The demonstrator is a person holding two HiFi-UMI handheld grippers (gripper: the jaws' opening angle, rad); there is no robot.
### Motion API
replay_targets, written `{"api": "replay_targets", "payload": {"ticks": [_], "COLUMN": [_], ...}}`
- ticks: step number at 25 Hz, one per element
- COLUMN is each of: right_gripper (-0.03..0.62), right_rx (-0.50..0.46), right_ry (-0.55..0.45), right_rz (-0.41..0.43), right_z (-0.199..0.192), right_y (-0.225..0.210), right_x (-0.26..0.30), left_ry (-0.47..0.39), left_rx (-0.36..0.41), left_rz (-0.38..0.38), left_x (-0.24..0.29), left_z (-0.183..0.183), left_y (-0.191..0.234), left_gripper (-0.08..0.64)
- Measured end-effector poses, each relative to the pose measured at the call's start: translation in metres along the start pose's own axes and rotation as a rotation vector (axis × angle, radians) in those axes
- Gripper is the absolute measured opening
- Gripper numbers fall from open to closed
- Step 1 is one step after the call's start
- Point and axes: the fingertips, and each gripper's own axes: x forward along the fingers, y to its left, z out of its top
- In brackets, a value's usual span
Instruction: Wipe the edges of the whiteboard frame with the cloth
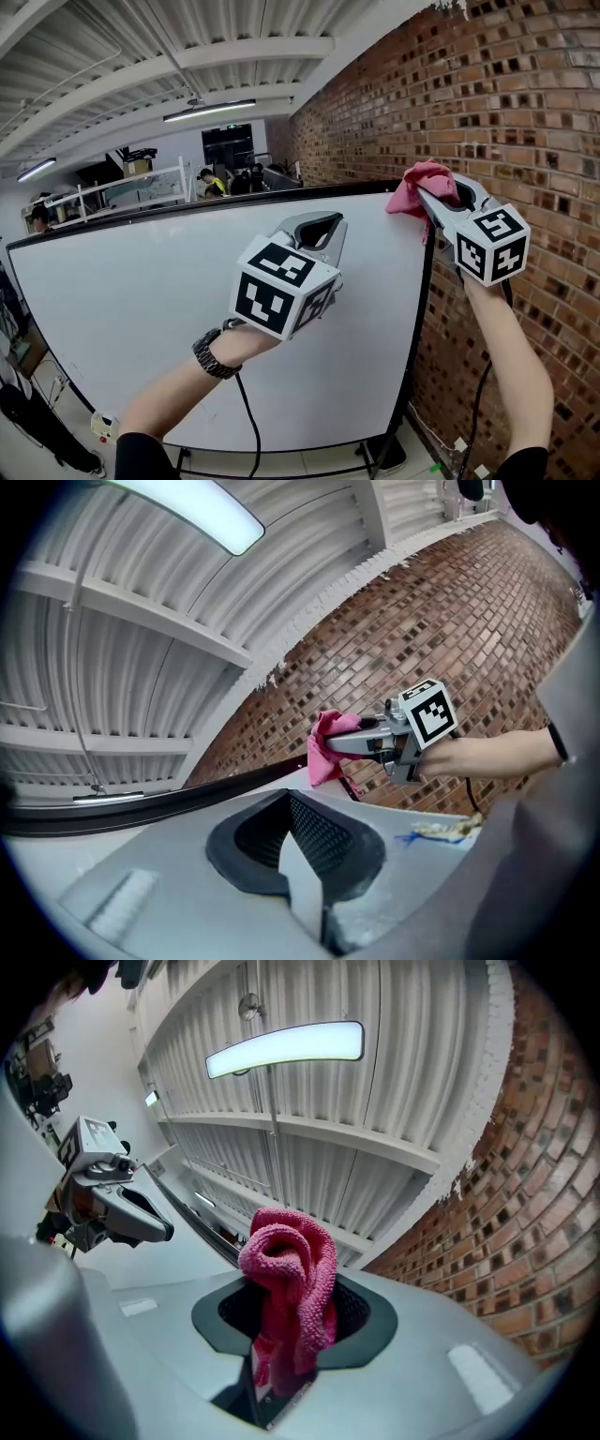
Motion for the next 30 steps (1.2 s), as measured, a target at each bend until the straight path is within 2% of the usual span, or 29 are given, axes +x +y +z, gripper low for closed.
{"api": "replay_targets", "payload": {"ticks": [5,8,10,14,16,18,22,27,30], "right_gripper": [0.123,0.123,0.123,0.124,0.124,0.124,0.124,0.126,0.126], "right_rx": [-0.021,-0.013,-0.021,-0.043,-0.025,0.004,0.059,0.101,0.131], "right_ry": [0.067,0.105,0.132,0.188,0.213,0.235,0.273,0.348,0.391], "right_rz": [-0.05,-0.047,-0.027,0.029,0.048,0.063,0.094,0.129,0.14], "right_z": [-0.03,-0.052,-0.071,-0.113,-0.131,-0.146,-0.184,-0.24,-0.273], "right_y": [-0.021,-0.017,-0.006,0.014,0.025,0.037,0.064,0.09,0.104], "right_x": [-0.019,-0.03,-0.035,-0.042,-0.051,-0.061,-0.078,-0.101,-0.114], "left_ry": [0.017,0.041,0.061,0.111,0.156,0.19,0.183,0.156,0.168], "left_rx": [0.041,0.031,0.027,0.117,0.13,0.114,0.095,0.006,-0.036], "left_rz": [-0.031,-0.056,-0.063,-0.054,-0.076,-0.104,-0.143,-0.187,-0.178], "left_x": [0.009,0.013,0.016,0.021,0.015,0.004,-0.016,-0.032,-0.039], "left_z": [-0.004,-0.015,-0.03,-0.074,-0.1,-0.124,-0.158,-0.198,-0.225], "left_y": [-0.028,-0.043,-0.053,-0.076,-0.092,-0.108,-0.135,-0.17,-0.183], "left_gripper": [0.003,0.003,0.003,0.003,0.003,0.003,0.003,0.003,0.003]}}
